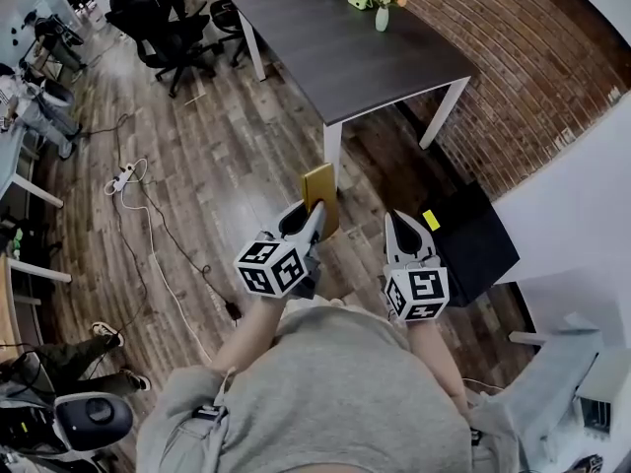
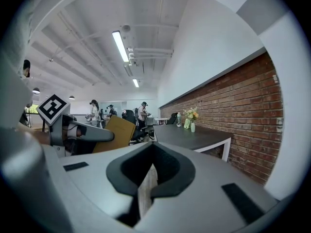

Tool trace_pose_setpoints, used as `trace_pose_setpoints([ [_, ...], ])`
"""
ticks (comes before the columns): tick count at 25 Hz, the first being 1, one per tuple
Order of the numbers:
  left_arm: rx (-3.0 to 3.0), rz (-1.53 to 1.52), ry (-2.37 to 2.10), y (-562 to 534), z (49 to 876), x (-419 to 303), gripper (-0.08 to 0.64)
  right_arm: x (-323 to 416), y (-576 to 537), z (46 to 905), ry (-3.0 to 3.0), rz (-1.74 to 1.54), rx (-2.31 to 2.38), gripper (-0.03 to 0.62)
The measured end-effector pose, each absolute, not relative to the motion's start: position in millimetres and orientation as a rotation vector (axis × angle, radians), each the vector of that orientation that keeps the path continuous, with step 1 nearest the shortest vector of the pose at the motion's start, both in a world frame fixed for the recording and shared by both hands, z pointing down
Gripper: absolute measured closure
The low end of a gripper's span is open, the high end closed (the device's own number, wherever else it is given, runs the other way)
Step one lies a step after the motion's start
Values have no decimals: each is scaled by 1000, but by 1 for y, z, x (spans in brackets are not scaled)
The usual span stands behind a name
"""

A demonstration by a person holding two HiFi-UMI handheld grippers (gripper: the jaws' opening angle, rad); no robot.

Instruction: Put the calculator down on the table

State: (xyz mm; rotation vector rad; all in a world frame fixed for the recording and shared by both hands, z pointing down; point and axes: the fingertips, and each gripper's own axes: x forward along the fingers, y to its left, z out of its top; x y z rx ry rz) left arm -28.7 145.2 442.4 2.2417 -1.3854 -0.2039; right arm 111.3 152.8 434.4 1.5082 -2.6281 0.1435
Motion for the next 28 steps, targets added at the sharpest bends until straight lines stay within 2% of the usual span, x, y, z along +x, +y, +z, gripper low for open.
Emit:
trace_pose_setpoints([
  [15,2201,-196,-1399,139,448,-27,474,110,143,446,-2648,243,1458,589],
  [28,2186,-209,-1390,76,456,-30,474,111,81,452,-2622,236,1475,589],
])
